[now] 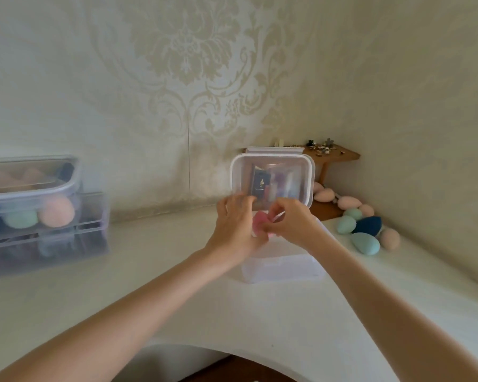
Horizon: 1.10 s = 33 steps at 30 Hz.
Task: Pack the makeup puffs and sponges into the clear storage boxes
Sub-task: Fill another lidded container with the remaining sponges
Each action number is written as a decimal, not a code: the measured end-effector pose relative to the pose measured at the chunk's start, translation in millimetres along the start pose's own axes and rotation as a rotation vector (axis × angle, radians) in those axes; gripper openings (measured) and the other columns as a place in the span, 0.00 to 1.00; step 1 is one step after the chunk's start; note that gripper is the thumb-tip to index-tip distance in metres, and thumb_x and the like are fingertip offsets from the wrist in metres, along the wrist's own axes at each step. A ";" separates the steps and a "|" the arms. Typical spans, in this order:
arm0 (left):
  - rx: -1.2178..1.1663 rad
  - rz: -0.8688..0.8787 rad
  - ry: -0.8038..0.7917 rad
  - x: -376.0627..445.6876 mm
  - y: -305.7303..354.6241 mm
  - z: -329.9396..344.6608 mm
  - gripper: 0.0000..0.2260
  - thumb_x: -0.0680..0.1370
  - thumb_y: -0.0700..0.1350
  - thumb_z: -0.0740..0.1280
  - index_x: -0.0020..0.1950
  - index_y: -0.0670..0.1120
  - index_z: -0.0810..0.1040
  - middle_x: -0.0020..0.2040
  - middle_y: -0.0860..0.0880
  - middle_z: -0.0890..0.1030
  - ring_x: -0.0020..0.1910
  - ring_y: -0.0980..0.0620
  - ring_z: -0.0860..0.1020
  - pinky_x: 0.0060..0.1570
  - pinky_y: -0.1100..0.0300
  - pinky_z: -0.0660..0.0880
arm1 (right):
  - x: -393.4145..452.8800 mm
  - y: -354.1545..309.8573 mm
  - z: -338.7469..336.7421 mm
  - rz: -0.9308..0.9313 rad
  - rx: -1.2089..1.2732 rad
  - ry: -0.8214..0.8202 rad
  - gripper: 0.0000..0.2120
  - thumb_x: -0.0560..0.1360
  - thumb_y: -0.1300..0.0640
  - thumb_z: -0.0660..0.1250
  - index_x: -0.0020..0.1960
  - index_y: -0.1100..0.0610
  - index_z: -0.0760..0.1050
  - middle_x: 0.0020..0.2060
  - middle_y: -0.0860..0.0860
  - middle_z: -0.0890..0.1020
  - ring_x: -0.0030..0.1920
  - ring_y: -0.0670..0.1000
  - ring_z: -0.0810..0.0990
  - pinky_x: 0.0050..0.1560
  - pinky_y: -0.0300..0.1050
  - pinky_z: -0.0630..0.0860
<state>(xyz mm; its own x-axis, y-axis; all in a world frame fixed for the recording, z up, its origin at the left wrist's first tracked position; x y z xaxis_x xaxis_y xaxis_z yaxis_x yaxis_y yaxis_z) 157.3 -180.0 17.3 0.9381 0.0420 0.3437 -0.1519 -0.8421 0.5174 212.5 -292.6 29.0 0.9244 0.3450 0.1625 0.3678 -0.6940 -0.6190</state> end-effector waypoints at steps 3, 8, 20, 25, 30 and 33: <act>-0.006 -0.050 -0.029 -0.3 -7.1 -5.6 0.29 0.71 0.54 0.71 0.68 0.47 0.67 0.67 0.45 0.61 0.69 0.45 0.56 0.62 0.64 0.60 | 1.4 -10.7 5.1 -0.023 0.009 -0.056 0.15 0.70 0.57 0.74 0.30 0.52 0.70 0.32 0.50 0.79 0.38 0.50 0.78 0.37 0.36 0.71; 0.148 -0.024 -0.233 12.5 -5.7 -9.4 0.23 0.68 0.49 0.73 0.63 0.50 0.73 0.58 0.46 0.71 0.61 0.44 0.69 0.58 0.60 0.66 | -0.1 -15.1 15.6 -0.038 -0.043 -0.179 0.05 0.71 0.64 0.68 0.40 0.62 0.83 0.38 0.56 0.83 0.35 0.46 0.76 0.34 0.31 0.68; 0.584 0.014 -0.300 27.2 7.6 -3.4 0.12 0.70 0.38 0.69 0.53 0.44 0.74 0.57 0.45 0.68 0.47 0.44 0.68 0.41 0.56 0.65 | 9.1 44.3 -83.1 0.220 -0.175 0.228 0.09 0.75 0.62 0.61 0.43 0.57 0.79 0.45 0.57 0.82 0.43 0.57 0.81 0.48 0.49 0.79; 0.551 0.049 -0.287 28.2 11.9 0.5 0.19 0.68 0.37 0.72 0.55 0.47 0.70 0.48 0.47 0.66 0.43 0.45 0.67 0.39 0.55 0.66 | -12.8 104.3 -71.3 0.515 -0.799 -0.077 0.18 0.75 0.62 0.63 0.65 0.59 0.69 0.63 0.57 0.72 0.64 0.60 0.71 0.57 0.50 0.73; 0.488 0.085 -0.263 27.8 10.1 -0.1 0.23 0.71 0.41 0.70 0.63 0.51 0.66 0.50 0.48 0.66 0.47 0.47 0.68 0.40 0.56 0.66 | -13.9 102.7 -80.8 0.425 -0.628 0.157 0.17 0.76 0.65 0.61 0.64 0.58 0.69 0.62 0.58 0.72 0.62 0.62 0.73 0.56 0.50 0.73; 0.441 0.082 -0.280 27.8 8.4 -0.4 0.25 0.72 0.42 0.67 0.67 0.52 0.65 0.57 0.45 0.69 0.52 0.45 0.70 0.44 0.56 0.67 | -5.7 70.9 -99.7 0.262 -0.288 0.285 0.17 0.71 0.66 0.66 0.59 0.57 0.70 0.57 0.58 0.76 0.55 0.59 0.75 0.52 0.50 0.73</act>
<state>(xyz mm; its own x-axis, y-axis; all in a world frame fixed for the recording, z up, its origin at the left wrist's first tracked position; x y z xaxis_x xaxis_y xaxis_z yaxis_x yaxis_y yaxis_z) 181.9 -185.7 31.5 0.9851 -0.1280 0.1152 -0.1395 -0.9853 0.0982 243.3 -406.7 60.8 0.9657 -0.0239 0.2586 0.0944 -0.8952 -0.4355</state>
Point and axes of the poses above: each hand's wrist, its own x-axis towards the middle knuckle, its own z-axis out of the palm, y = z × x, the point moved 3 cm from there along x, towards the middle knuckle
